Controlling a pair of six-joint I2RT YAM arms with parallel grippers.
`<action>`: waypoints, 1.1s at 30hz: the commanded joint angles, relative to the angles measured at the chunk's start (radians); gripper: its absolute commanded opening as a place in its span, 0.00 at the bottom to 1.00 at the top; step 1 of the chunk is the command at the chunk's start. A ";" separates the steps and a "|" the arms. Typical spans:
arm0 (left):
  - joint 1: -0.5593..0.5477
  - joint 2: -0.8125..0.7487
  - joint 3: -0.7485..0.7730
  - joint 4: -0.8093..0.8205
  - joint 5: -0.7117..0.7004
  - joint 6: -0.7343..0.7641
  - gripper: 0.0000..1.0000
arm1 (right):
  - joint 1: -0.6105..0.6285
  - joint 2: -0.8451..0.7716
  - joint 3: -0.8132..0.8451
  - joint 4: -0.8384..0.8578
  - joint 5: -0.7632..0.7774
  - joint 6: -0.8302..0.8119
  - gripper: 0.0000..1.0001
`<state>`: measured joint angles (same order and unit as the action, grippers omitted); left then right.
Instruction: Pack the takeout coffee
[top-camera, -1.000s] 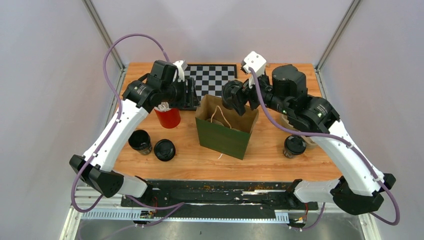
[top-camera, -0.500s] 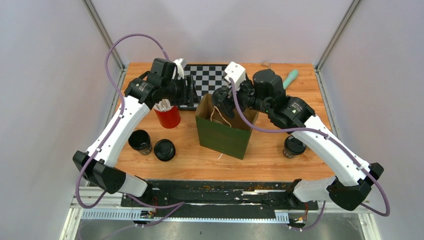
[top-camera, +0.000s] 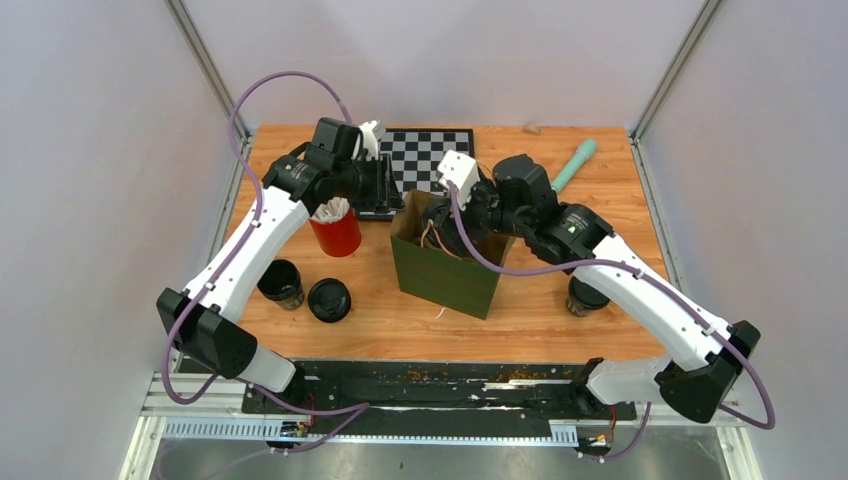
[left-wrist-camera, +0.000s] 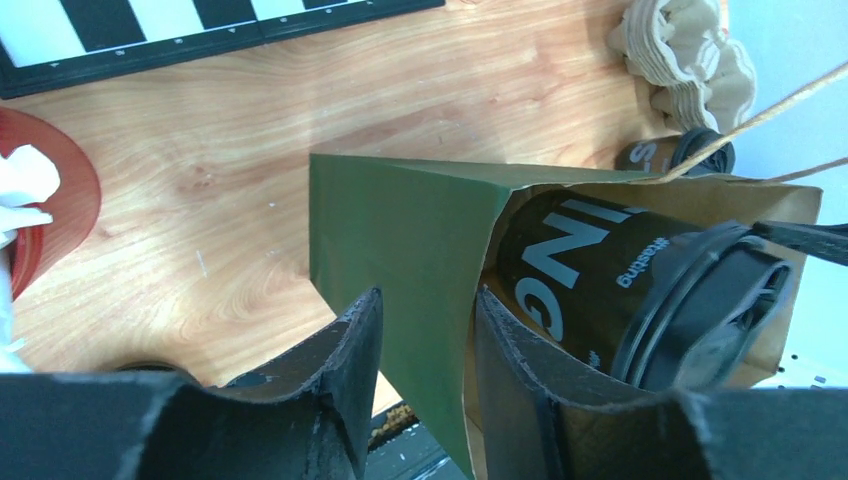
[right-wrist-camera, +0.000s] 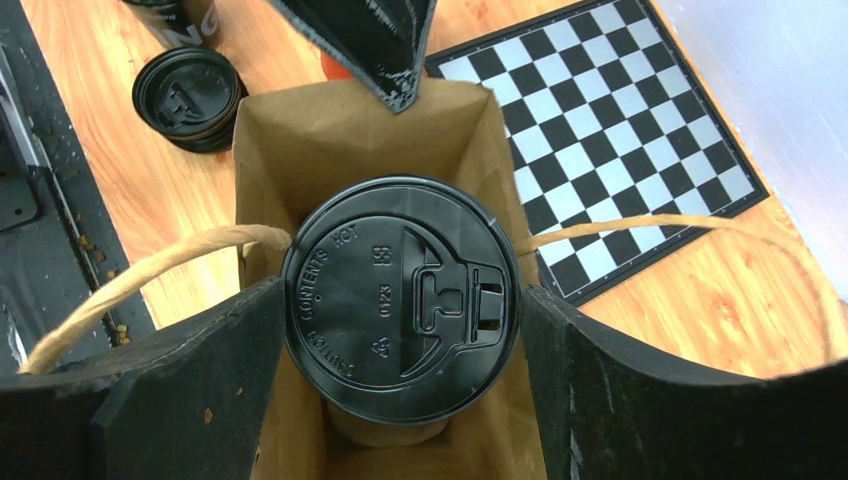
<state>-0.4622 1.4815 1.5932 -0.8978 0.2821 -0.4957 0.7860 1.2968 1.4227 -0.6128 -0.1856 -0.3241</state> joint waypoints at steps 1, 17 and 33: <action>0.002 0.002 -0.015 0.085 0.076 0.023 0.42 | 0.010 -0.064 -0.032 0.026 -0.037 -0.028 0.80; -0.030 -0.005 -0.105 0.340 0.269 -0.008 0.00 | 0.027 -0.077 -0.080 0.013 0.029 -0.119 0.80; -0.058 -0.137 -0.254 0.349 0.184 -0.014 0.26 | 0.037 -0.116 -0.216 0.083 -0.026 -0.161 0.80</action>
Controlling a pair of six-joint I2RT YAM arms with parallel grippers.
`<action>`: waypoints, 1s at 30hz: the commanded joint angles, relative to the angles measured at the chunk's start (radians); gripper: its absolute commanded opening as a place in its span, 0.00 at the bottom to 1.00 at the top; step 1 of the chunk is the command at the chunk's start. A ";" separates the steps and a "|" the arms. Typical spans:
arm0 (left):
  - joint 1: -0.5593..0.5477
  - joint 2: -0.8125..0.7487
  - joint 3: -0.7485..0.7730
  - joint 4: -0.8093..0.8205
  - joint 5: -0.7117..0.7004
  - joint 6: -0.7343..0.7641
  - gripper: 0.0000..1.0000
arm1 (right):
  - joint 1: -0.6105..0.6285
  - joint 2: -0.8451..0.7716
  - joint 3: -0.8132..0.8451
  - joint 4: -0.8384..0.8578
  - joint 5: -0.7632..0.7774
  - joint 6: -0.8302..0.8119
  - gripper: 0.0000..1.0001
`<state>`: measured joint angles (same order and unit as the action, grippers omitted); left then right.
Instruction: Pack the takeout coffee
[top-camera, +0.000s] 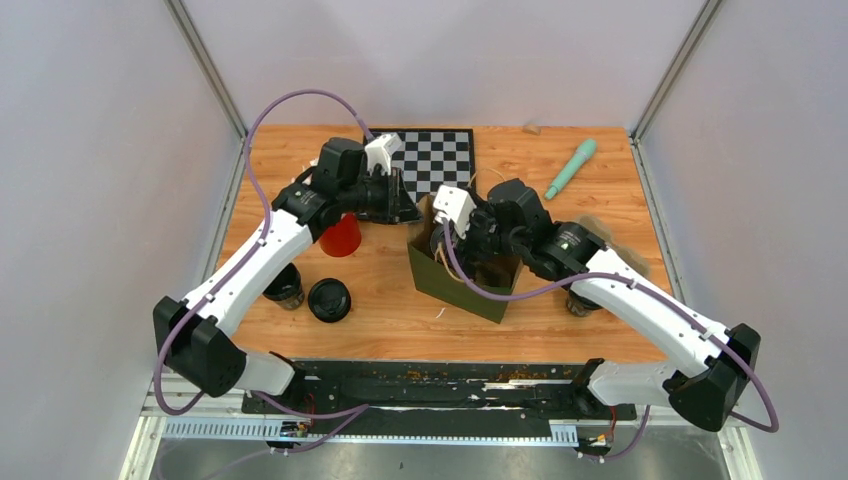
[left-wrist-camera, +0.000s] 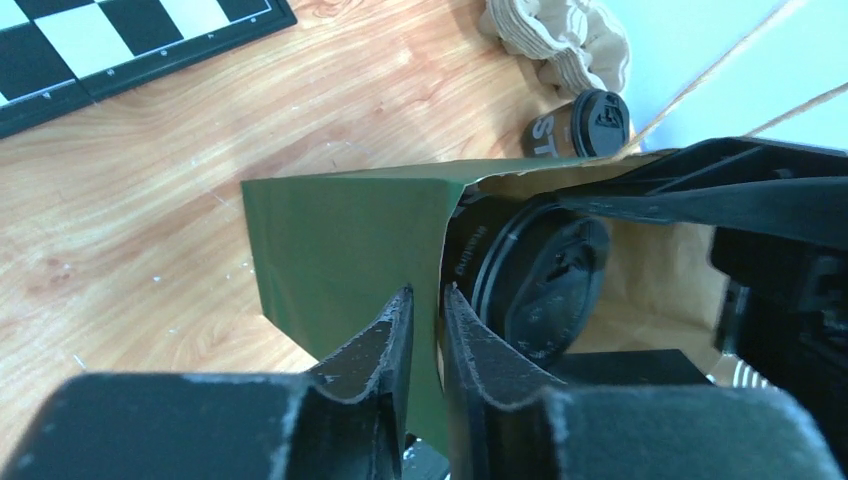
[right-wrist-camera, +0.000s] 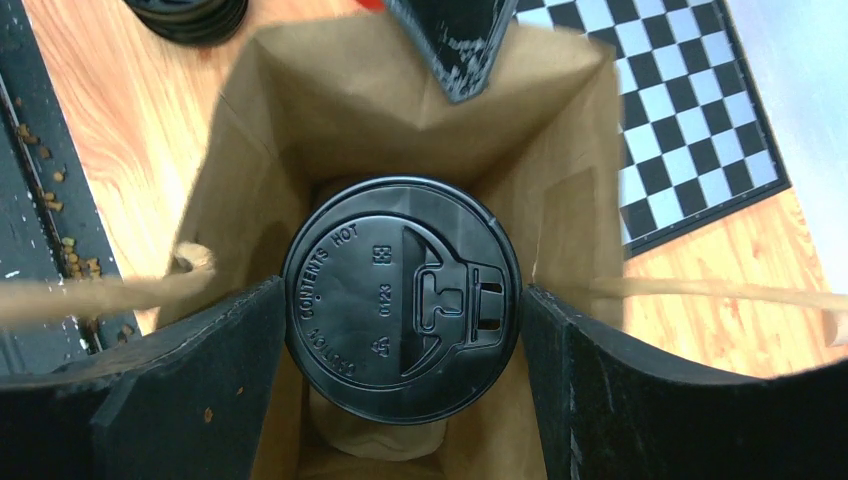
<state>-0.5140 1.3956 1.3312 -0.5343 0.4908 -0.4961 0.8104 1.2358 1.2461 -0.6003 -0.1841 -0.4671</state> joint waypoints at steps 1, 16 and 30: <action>-0.006 -0.062 0.013 -0.033 -0.027 -0.018 0.32 | 0.019 -0.063 -0.050 0.070 -0.022 -0.018 0.80; -0.006 -0.169 -0.035 -0.169 0.026 -0.003 0.56 | 0.195 -0.133 -0.136 0.053 0.115 -0.017 0.80; -0.022 -0.215 -0.109 -0.153 0.039 0.073 0.13 | 0.305 -0.160 -0.201 0.100 0.242 -0.030 0.80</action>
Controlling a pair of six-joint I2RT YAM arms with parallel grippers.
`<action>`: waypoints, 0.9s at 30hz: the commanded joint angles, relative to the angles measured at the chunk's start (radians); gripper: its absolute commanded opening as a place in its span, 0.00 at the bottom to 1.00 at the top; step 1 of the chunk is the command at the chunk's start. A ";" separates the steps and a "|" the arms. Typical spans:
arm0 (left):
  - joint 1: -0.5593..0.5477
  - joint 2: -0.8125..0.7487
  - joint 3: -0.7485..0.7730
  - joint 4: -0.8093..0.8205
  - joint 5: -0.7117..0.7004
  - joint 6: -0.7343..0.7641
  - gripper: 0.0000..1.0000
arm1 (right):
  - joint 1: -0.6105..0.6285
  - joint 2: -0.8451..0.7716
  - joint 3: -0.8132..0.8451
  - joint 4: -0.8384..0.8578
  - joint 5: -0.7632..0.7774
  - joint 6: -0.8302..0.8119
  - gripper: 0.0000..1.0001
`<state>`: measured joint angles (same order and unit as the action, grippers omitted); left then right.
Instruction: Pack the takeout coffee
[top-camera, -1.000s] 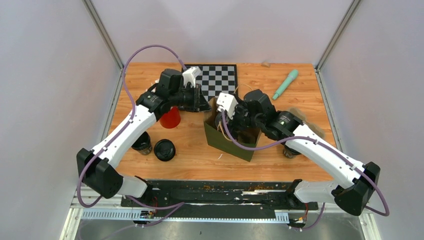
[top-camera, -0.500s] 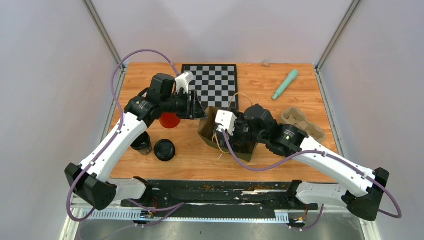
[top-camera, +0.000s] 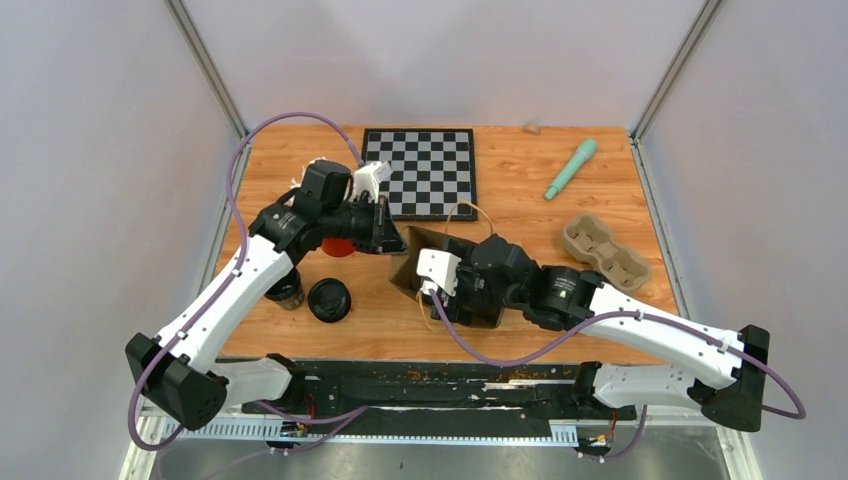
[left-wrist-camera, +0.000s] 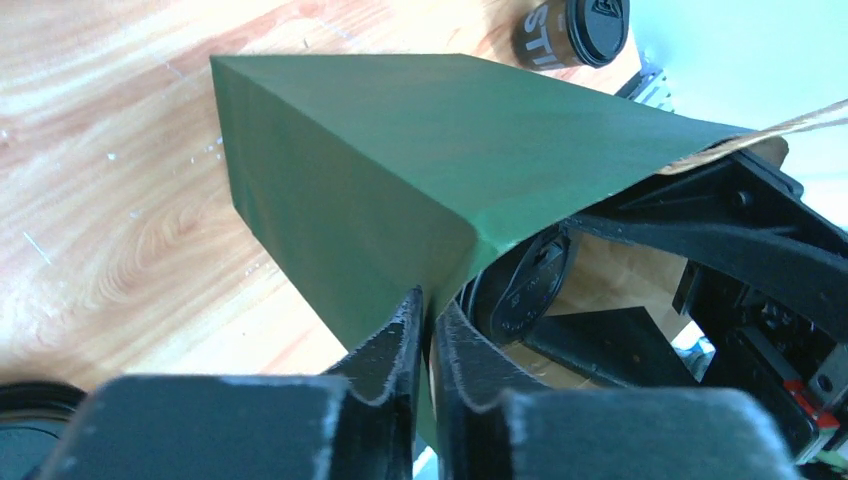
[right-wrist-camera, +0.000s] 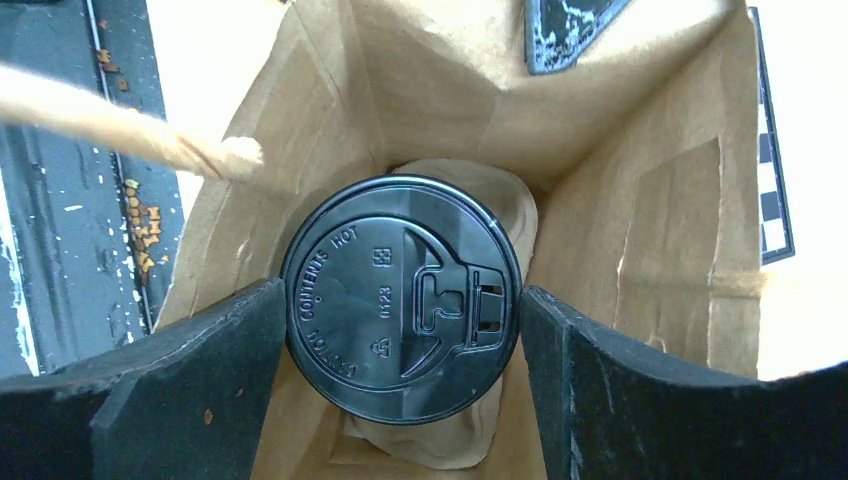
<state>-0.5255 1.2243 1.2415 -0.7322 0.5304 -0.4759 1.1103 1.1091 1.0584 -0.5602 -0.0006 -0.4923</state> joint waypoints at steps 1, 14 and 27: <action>-0.013 -0.048 -0.025 0.065 -0.005 0.063 0.08 | 0.005 -0.031 -0.013 0.063 0.070 -0.009 0.81; -0.022 -0.068 -0.093 0.337 -0.035 0.155 0.00 | -0.038 0.038 0.046 0.086 0.087 -0.131 0.82; -0.021 -0.102 -0.151 0.294 -0.049 0.190 0.09 | -0.068 0.041 0.053 0.012 0.084 -0.086 0.83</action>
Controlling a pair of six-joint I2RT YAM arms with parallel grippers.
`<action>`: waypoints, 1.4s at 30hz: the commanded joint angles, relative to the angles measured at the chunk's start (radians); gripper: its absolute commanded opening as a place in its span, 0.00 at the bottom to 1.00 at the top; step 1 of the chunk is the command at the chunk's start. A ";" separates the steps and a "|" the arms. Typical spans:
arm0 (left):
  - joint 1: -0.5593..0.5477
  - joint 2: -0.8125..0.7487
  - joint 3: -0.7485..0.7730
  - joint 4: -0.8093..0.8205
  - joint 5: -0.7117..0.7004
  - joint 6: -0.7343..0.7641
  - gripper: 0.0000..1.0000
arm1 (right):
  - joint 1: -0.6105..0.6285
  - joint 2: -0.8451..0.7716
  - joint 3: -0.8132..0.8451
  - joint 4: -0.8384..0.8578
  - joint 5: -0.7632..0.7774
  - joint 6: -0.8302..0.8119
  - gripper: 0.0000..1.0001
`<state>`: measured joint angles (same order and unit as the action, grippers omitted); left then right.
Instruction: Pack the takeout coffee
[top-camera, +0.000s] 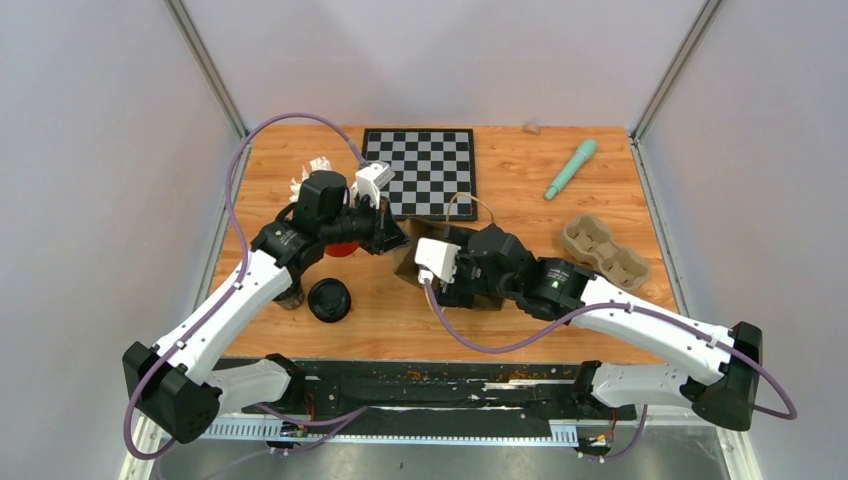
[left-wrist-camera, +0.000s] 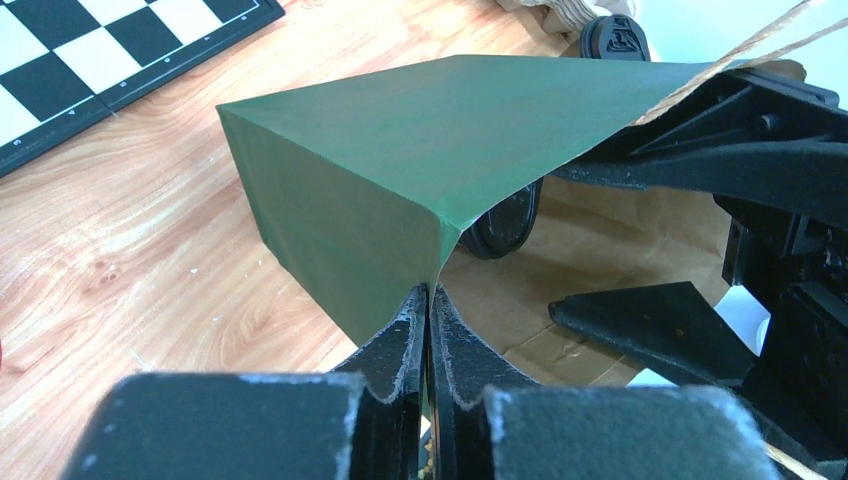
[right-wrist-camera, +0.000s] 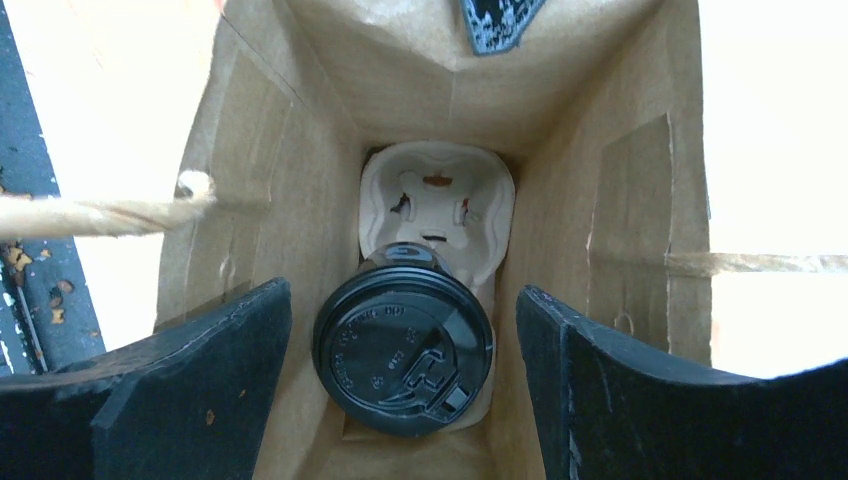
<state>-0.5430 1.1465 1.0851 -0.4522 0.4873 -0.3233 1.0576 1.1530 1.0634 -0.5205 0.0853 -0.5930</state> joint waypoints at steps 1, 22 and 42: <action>-0.004 -0.025 0.008 0.010 -0.007 0.038 0.09 | -0.018 -0.003 0.058 -0.049 -0.003 0.014 0.83; -0.004 -0.038 0.021 -0.012 -0.003 0.046 0.09 | -0.027 0.090 0.163 -0.291 -0.101 -0.321 1.00; -0.005 -0.022 0.017 -0.002 0.015 0.010 0.08 | -0.042 0.102 0.070 -0.167 -0.115 -0.541 0.98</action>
<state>-0.5438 1.1370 1.0851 -0.4824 0.4885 -0.3084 1.0290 1.2480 1.1309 -0.7582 0.0025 -1.0927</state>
